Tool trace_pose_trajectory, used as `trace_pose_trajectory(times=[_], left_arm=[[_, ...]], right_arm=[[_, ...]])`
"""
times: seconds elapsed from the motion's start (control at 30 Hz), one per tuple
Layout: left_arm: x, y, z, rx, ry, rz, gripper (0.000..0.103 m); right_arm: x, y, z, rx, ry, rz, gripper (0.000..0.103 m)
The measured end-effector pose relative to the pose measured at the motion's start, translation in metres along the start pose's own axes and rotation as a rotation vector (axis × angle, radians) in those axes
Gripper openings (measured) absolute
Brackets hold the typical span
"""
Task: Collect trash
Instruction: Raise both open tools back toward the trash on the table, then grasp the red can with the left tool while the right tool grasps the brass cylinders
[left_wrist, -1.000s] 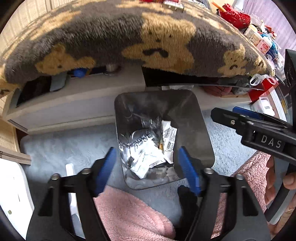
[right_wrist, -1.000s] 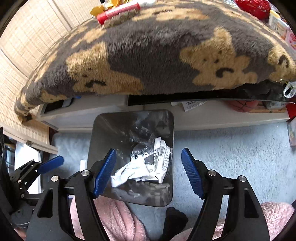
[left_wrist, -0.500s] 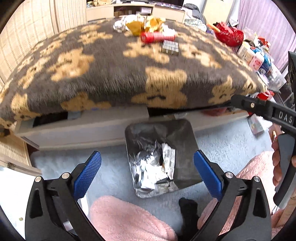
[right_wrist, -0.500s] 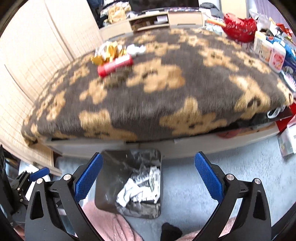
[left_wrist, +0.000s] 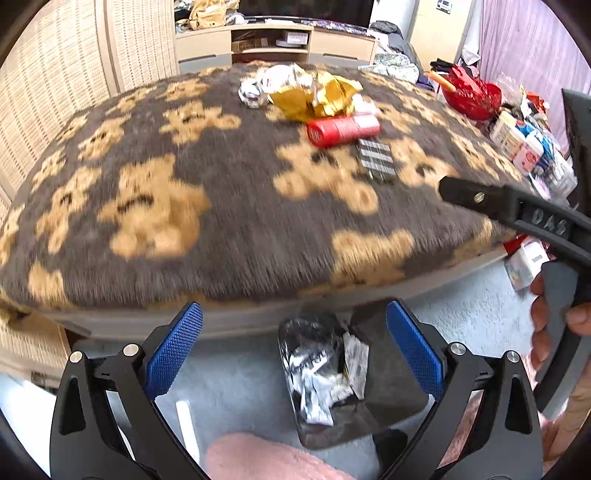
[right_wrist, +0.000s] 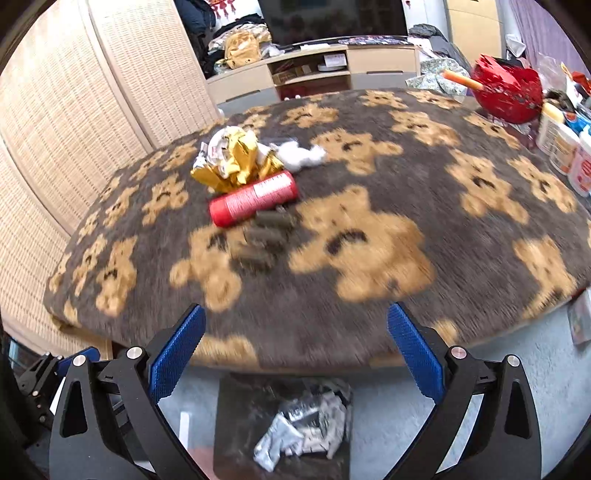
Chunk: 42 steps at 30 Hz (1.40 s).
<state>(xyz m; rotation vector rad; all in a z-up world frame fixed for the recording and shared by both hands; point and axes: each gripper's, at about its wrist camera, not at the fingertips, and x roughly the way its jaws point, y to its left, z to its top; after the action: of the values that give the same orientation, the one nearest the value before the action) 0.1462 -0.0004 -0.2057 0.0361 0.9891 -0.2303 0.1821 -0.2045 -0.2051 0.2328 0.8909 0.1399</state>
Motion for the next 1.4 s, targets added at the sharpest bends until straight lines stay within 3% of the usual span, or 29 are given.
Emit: trace_pose_trajectory(times=[0.07, 0.23, 0.43, 0.6, 0.67, 1.17, 1.4], left_arm=[[0.003, 0.006, 0.009, -0.006, -0.003, 0.005, 0.095], [0.015, 0.017, 0.026, 0.0, -0.004, 0.001, 0.095], [0.028, 0.025, 0.038, 0.011, 0.005, -0.007, 0.095], [0.04, 0.029, 0.048, 0.012, 0.008, -0.021, 0.095], [0.045, 0.028, 0.052, 0.012, 0.01, -0.025, 0.095], [0.089, -0.009, 0.115, 0.093, -0.034, -0.08, 0.094], [0.116, -0.021, 0.145, 0.121, -0.039, -0.102, 0.091]], right_arm=[[0.01, 0.008, 0.007, -0.007, -0.003, 0.012, 0.081], [0.038, 0.025, 0.018, -0.017, 0.014, 0.022, 0.068], [0.068, 0.033, 0.023, -0.025, 0.043, -0.01, 0.065], [0.075, 0.035, 0.022, -0.08, 0.007, -0.076, 0.054], [0.076, 0.032, 0.023, -0.101, -0.009, -0.115, 0.045], [0.069, -0.043, 0.048, -0.01, -0.02, -0.14, 0.044], [0.073, -0.051, 0.052, -0.018, -0.014, -0.113, 0.044]])
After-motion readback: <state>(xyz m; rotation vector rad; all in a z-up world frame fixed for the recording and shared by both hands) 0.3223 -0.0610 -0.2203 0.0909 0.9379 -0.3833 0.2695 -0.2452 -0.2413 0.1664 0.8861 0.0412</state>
